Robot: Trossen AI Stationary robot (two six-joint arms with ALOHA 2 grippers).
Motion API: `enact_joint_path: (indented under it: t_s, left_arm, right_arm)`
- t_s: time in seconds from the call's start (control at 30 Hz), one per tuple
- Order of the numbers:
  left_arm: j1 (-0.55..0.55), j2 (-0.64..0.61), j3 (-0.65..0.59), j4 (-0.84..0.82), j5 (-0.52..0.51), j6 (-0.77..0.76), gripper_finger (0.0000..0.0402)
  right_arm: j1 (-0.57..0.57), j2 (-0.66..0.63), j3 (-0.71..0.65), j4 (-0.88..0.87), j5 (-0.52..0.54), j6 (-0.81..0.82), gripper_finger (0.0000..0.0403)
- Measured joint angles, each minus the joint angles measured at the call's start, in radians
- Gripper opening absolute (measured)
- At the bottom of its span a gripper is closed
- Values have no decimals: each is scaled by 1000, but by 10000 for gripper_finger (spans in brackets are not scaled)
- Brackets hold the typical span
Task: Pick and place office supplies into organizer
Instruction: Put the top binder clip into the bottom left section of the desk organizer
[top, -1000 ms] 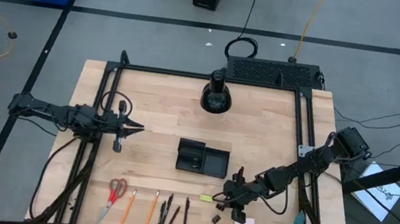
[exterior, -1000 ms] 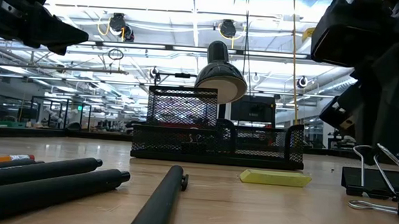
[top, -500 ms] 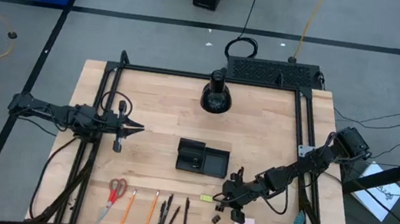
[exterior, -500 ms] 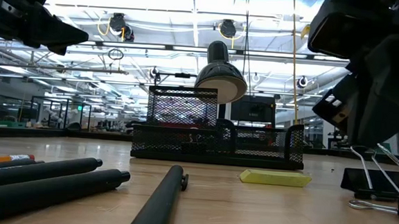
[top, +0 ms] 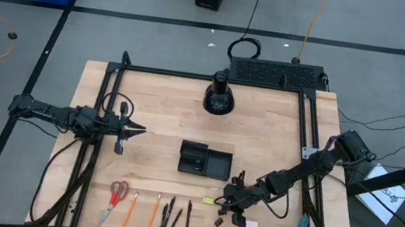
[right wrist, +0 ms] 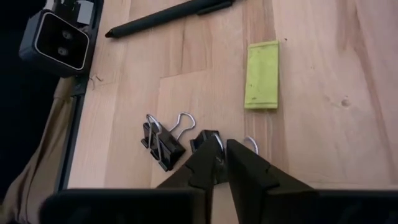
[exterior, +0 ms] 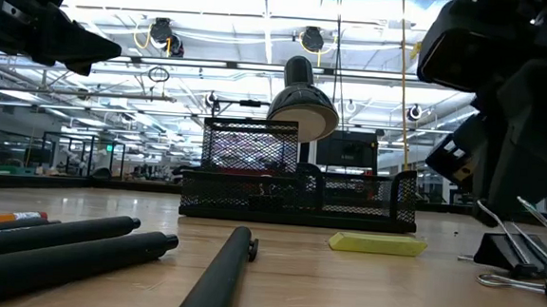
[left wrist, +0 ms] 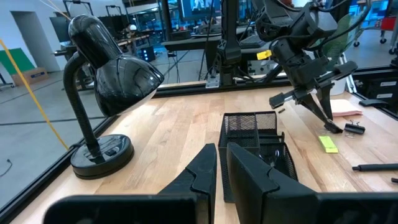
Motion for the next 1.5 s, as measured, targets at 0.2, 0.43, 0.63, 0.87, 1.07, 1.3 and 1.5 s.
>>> enact_joint_path:
  t_s: [0.2,0.43,0.63,0.87,1.07,1.3,1.5]
  left_arm:
    - [0,0,0,0,0,0,47]
    - [0,0,0,0,0,0,47]
    - [0,0,0,0,0,0,47]
    - [0,0,0,1,0,0,47]
    - [0,0,0,0,0,0,47]
    - [0,0,0,1,0,0,47]
    - [0,0,0,0,0,0,47]
  right_arm:
    - [1,8,-2,4,-28,-11,59]
    - [1,8,-2,14,-28,-64,13]
    - [1,6,-2,31,-27,-80,4]
    - [-5,7,-2,86,-20,-120,1]
    - [-14,0,11,85,54,-187,1]
    - [-57,-1,134,-11,152,-373,0]
    - [-62,-1,240,-80,386,-564,0]
